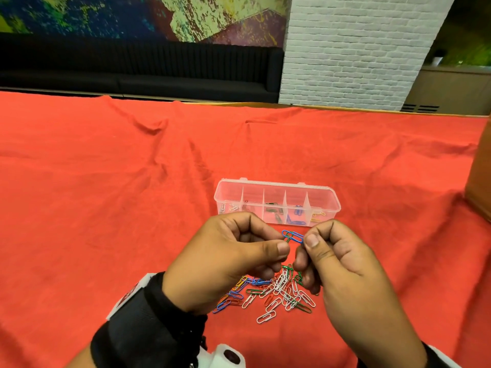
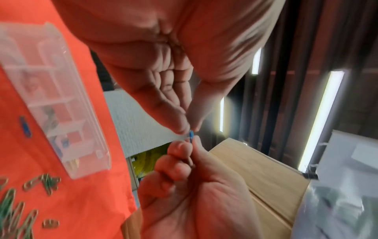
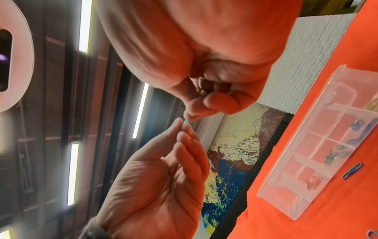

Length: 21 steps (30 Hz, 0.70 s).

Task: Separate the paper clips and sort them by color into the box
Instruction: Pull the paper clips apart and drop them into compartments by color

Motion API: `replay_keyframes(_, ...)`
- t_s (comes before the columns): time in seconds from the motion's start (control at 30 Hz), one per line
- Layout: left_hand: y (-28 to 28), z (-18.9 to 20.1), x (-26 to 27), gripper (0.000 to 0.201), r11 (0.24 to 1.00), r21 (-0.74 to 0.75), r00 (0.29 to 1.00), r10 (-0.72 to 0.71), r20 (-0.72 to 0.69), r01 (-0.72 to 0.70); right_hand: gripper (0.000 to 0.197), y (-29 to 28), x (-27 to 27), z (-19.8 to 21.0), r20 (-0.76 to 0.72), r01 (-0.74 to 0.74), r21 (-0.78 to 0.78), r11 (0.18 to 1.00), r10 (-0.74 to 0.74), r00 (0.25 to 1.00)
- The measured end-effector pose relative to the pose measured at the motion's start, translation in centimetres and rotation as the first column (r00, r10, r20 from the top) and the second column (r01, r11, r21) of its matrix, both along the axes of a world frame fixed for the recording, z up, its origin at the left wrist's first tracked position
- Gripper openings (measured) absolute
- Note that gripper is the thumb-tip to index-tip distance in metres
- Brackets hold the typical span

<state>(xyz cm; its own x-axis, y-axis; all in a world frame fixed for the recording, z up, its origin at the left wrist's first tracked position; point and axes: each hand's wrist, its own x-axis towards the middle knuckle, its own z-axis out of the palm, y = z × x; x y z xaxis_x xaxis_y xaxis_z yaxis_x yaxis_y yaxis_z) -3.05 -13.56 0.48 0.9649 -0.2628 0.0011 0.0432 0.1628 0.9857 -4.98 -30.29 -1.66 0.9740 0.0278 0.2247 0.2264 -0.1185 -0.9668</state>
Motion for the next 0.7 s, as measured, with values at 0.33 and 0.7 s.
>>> replay_keyframes(0.33, -0.7, -0.3, -0.6, 0.01, 0.993, -0.107, 0.997, -0.057, -0.059, 0.05, 0.027, 0.7, -0.2, -0.2, 0.029, 0.036, 0.042, 0.999, -0.037, 0.999)
replay_keyframes(0.7, -0.3, -1.1, -0.1, 0.011, 0.998, 0.064, 0.994, -0.011, 0.106, 0.004, 0.01, -0.2, 0.7, -0.2, -0.01, -0.022, -0.012, 1.0, 0.022, 1.0)
